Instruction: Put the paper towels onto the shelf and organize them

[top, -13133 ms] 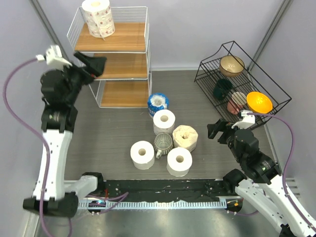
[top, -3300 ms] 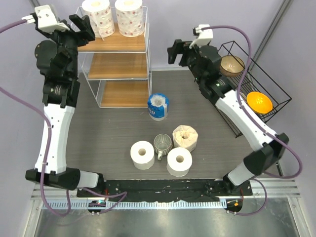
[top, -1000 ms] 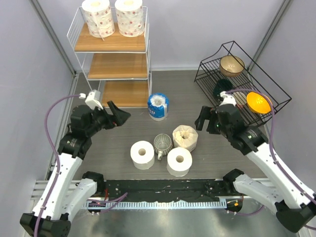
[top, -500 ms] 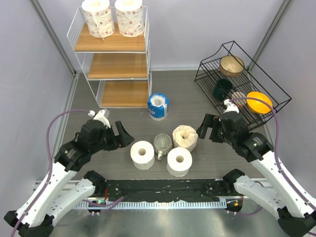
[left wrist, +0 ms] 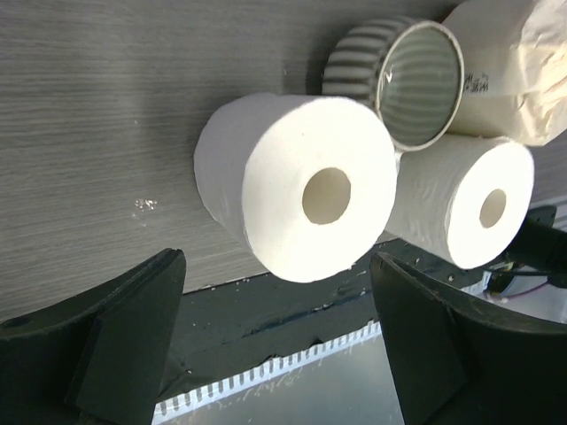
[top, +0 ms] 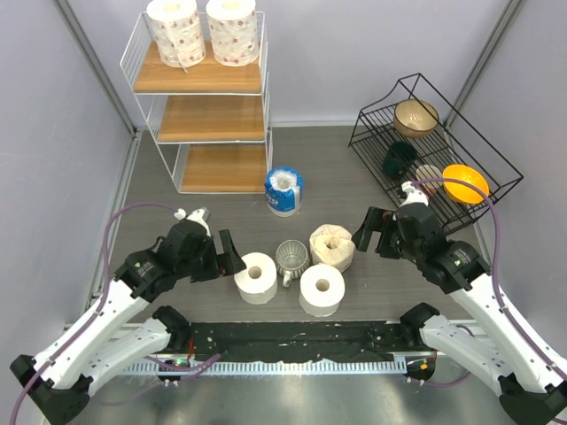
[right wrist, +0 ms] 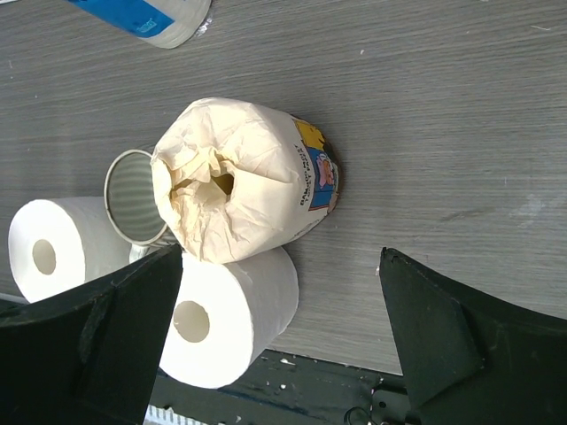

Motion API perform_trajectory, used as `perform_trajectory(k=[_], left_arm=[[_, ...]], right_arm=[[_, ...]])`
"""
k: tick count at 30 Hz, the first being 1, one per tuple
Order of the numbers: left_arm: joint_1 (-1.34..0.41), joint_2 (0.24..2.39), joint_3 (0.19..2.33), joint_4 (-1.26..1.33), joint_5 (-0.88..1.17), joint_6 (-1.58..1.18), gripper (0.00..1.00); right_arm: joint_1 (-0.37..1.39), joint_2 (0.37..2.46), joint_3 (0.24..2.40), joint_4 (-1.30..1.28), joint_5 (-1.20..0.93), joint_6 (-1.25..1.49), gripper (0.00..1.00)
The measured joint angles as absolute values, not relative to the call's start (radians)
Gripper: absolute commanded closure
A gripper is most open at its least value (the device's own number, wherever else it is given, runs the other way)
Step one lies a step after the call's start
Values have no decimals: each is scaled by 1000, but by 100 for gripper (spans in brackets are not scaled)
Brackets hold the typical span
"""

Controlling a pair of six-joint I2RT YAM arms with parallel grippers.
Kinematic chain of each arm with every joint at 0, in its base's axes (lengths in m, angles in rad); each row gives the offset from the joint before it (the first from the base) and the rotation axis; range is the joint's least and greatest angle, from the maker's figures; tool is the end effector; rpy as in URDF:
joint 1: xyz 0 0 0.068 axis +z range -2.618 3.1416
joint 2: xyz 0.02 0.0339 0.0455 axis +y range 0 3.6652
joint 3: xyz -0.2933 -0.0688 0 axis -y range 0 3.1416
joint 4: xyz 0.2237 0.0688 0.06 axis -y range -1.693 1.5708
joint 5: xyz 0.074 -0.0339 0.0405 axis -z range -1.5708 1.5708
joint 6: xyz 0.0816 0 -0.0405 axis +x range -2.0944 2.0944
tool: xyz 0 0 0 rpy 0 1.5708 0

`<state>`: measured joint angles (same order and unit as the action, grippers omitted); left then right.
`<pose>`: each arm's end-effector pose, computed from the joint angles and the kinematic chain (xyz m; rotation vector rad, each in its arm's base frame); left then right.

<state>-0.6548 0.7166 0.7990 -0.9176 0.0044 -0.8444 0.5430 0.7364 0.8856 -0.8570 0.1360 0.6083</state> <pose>0.0960 -0.0741 0.2690 -0.2369 2.5141 -0.6671 0.1193 0.0591 0.3024 0.1478 2.3066 0.4471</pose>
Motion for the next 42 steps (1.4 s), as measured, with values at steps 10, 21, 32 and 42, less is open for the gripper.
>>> perform_trajectory(k=[10,21,32,42], left_arm=[[-786,789,741,-879,-84,-894,10],[-810,861,676,-789,-140,-921,11],[-818,921,655,-696,-190,-939,27],[-851,971,655,-651,-190,-926,56]], right_arm=[[543,723,863,-853,136,608,2],[544,696,853,-854,135,606,2],[544,678,850,-855,135,604,2],[544,673,843,-855,135,604,2]])
